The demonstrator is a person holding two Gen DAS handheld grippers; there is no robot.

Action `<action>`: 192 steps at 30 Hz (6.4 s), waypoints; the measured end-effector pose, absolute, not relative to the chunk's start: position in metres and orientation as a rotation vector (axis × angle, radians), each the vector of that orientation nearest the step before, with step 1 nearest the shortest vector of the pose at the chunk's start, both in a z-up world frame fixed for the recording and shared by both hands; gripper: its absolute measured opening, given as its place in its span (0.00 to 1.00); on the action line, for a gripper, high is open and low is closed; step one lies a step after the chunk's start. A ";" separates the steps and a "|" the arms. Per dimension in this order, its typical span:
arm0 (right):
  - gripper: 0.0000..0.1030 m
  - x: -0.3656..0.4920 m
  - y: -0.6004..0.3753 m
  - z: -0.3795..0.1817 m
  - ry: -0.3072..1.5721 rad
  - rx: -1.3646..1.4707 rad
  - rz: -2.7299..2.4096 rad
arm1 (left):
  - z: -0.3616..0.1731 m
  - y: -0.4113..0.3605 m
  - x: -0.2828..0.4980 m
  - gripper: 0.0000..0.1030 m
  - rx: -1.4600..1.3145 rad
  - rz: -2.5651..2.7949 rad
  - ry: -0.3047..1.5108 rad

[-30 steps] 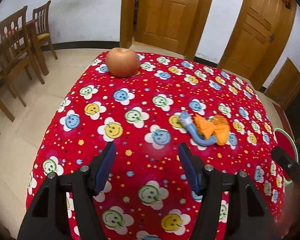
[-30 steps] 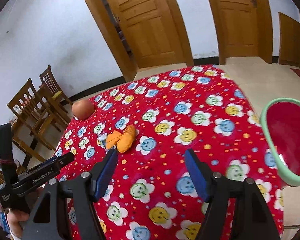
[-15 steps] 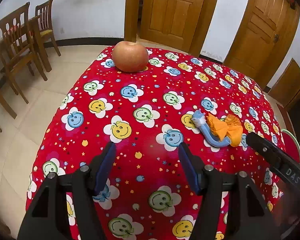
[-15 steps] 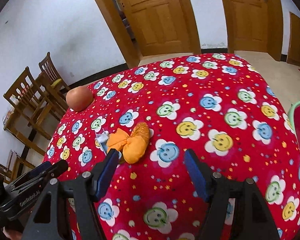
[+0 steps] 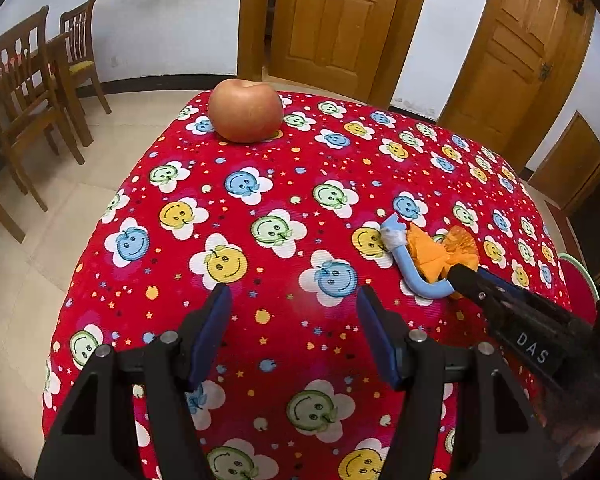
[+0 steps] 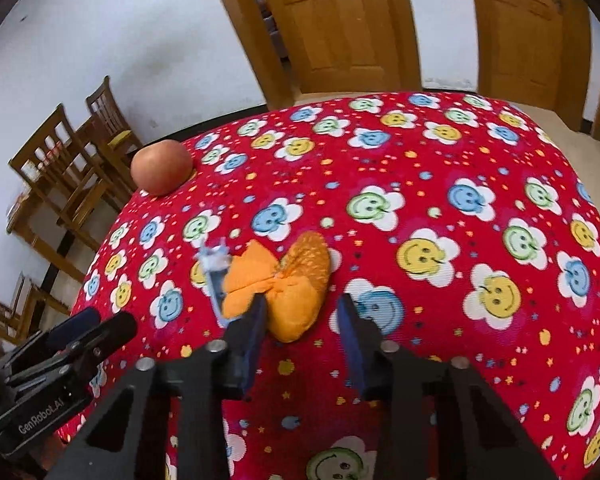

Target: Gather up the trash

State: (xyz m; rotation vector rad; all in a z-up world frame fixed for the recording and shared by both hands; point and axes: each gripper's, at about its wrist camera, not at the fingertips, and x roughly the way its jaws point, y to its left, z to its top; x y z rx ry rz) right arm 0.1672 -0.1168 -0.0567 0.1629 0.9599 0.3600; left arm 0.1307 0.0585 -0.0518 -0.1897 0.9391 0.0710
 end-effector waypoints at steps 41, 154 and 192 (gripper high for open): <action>0.17 0.098 -0.288 0.005 0.721 0.285 0.199 | -0.070 -0.023 0.180 0.41 -0.226 -0.019 1.032; 0.84 -0.022 -0.401 0.017 0.644 0.424 -0.064 | 0.021 -0.203 0.073 0.70 0.094 -0.336 0.845; 0.88 -0.061 -0.244 0.028 0.636 0.245 0.088 | 0.025 -0.033 -0.020 0.71 -0.067 -0.025 0.751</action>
